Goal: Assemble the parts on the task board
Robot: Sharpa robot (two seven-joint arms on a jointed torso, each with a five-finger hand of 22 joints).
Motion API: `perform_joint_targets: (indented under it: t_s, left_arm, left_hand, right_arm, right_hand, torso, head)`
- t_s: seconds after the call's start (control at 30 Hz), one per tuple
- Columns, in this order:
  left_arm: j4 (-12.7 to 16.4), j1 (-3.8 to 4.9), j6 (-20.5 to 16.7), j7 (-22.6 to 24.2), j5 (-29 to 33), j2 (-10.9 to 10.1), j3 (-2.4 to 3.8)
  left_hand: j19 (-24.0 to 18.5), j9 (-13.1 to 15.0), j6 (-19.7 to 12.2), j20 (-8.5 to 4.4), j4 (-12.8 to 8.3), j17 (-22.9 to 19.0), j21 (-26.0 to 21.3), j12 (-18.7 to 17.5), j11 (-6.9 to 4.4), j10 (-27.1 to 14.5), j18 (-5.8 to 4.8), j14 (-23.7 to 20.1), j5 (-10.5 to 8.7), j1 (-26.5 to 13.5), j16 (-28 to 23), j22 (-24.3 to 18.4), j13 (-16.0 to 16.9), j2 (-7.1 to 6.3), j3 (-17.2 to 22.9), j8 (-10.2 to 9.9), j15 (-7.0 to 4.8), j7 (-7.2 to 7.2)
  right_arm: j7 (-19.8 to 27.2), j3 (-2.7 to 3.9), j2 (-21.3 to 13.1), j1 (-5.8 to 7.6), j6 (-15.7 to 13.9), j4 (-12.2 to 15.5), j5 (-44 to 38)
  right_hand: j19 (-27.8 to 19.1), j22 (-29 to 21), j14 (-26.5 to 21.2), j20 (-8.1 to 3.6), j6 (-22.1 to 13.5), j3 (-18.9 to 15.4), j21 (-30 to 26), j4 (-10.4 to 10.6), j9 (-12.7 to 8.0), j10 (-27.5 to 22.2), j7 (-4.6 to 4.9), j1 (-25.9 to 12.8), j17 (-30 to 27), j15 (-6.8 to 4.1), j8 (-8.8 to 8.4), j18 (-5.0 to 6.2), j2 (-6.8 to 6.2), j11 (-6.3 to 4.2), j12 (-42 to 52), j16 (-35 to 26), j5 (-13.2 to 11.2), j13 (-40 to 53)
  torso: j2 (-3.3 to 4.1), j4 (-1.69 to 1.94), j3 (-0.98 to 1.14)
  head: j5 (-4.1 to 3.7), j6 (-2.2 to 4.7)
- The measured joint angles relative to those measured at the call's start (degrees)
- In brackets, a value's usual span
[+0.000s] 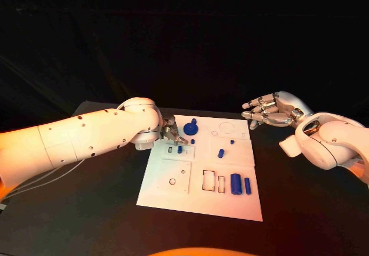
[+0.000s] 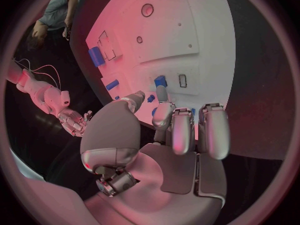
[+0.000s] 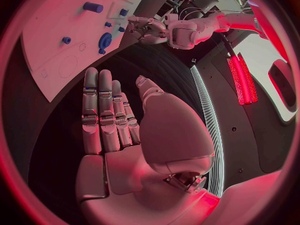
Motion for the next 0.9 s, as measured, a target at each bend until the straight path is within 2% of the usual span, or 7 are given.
perform_joint_targets:
  t_s: [0.07, 0.2, 0.27, 0.37, 0.5, 0.63, 0.9]
  left_arm:
    - [0.19, 0.89, 0.05, 0.02, 0.17, -0.49, 0.27]
    - [-0.15, 3.39, 0.57, 0.04, 0.75, -1.33, 0.57]
    - [-1.16, 4.73, 0.97, 0.06, 1.02, -1.41, 0.73]
    - [-3.55, 5.82, 1.31, 0.09, 1.15, -0.98, 0.81]
    - [-6.56, 6.18, 1.62, 0.12, 1.21, 0.17, 0.55]
    - [-9.37, 6.34, 1.82, 0.23, 1.23, 1.46, -0.06]
    - [-13.84, 5.92, 2.08, 0.46, 1.12, 3.70, -0.84]
  left_hand:
    - [0.00, -0.30, -0.47, 0.00, 0.03, 0.00, -0.29, -0.76, 0.24, -0.61, 0.00, 0.00, 0.00, 0.73, 0.00, -0.23, -0.73, -0.08, -1.10, -0.29, 0.00, 0.47]
    - [0.00, -1.25, -1.88, 0.00, 0.18, 0.00, -0.67, -2.75, 0.74, -2.34, 0.00, 0.00, 0.00, 1.46, -0.10, -0.98, -3.06, 0.07, -3.19, -1.74, 0.00, 1.07]
    - [-0.04, -2.18, -2.57, 0.04, 0.17, 0.00, -1.00, -3.76, 1.13, -3.17, 0.00, 0.00, 0.00, 1.96, -0.23, -1.38, -4.29, 0.46, -4.39, -2.82, 0.00, 1.57]
    - [-0.53, -3.96, -3.76, 0.53, 0.22, 0.00, -1.33, -5.62, 1.85, -4.68, 0.00, 0.08, 0.00, 2.75, -0.23, -1.93, -6.61, 1.25, -5.55, -4.84, 0.76, 2.32]
    - [-0.73, -5.57, -3.83, 0.73, 0.20, -0.01, -1.56, -6.15, 2.25, -5.08, 0.00, -0.11, 0.00, 3.54, -0.23, -2.20, -7.68, 1.59, -6.29, -6.21, 0.95, 2.40]
    - [-0.73, -6.05, -3.83, 0.73, 0.24, 0.00, -1.56, -6.15, 2.25, -5.08, 0.00, 0.02, 0.00, 3.54, -0.23, -2.20, -7.69, 1.59, -6.32, -6.26, 1.09, 2.40]
    - [-0.52, -6.37, -3.83, 0.94, 0.23, 0.02, -1.56, -6.15, 2.25, -5.08, 0.00, 0.09, 0.00, 3.54, -0.23, -2.02, -7.56, 1.59, -6.63, -6.56, 1.15, 2.40]
  right_arm:
    - [0.00, 0.00, 0.00, 0.00, 0.00, -0.11, 0.00]
    - [0.00, 0.00, -0.01, -0.03, 0.00, -0.33, 0.00]
    - [0.00, 0.00, -0.01, -0.03, 0.00, -0.36, 0.00]
    - [0.00, 0.00, 0.01, -0.04, 0.00, -0.38, 0.00]
    - [0.00, 0.01, 0.07, -0.04, -0.01, -0.35, 0.00]
    - [0.00, 0.01, 0.08, -0.04, -0.01, -0.35, -0.01]
    - [0.04, 0.01, 0.14, -0.06, -0.02, -0.33, -0.05]
  right_hand:
    - [0.00, -0.09, 0.00, 0.00, -0.16, -0.30, 0.00, -0.01, 0.00, 0.00, 0.17, -0.29, 0.00, 0.00, 0.00, 0.00, -0.29, 0.00, 0.00, 0.00, 0.00, 0.00]
    - [0.00, -0.08, 0.00, 0.00, -0.18, -0.30, 0.00, -0.01, 0.00, 0.00, 0.18, -0.29, 0.00, 0.00, 0.00, 0.00, -0.29, 0.00, 0.00, 0.00, 0.00, 0.00]
    - [0.00, -0.09, 0.00, 0.00, -0.18, -0.30, 0.00, -0.01, 0.00, 0.00, 0.18, -0.29, 0.00, 0.00, 0.00, 0.00, -0.29, 0.00, 0.00, 0.00, 0.00, 0.00]
    - [0.00, -0.09, 0.00, 0.00, -0.18, -0.30, 0.00, -0.01, 0.00, 0.00, 0.18, -0.29, 0.00, 0.00, 0.00, 0.00, -0.29, 0.00, 0.00, 0.00, 0.00, 0.00]
    - [0.00, -0.14, 0.00, 0.00, -0.18, -0.30, -0.22, -0.01, 0.01, 0.00, 0.18, -0.29, 0.00, 0.00, 0.00, 0.00, -0.29, 0.00, 0.00, 0.00, 0.00, 0.01]
    - [0.00, -0.14, 0.00, 0.00, -0.18, -0.30, -0.22, -0.01, 0.01, 0.00, 0.18, -0.29, 0.01, 0.00, 0.00, 0.00, -0.29, 0.00, 0.00, 0.00, 0.00, 0.01]
    - [0.00, -0.14, 0.00, 0.00, -0.18, -0.30, -0.22, -0.01, 0.01, 0.00, 0.18, -0.29, 0.01, 0.00, 0.00, 0.00, -0.29, 0.00, 0.00, 0.00, 0.00, 0.01]
  torso:
    - [0.03, -0.02, -0.02]
    - [0.04, -0.03, 0.00]
    - [0.04, -0.01, 0.04]
    - [0.03, 0.05, 0.05]
    - [0.06, 0.08, 0.03]
    - [0.08, 0.08, -0.03]
    - [0.10, 0.01, -0.05]
  head:
    - [0.00, 0.07]
    - [0.00, 0.20]
    - [0.00, 0.24]
    - [0.00, 0.29]
    - [0.03, 0.47]
    - [-0.04, 0.49]
    - [0.10, 0.35]
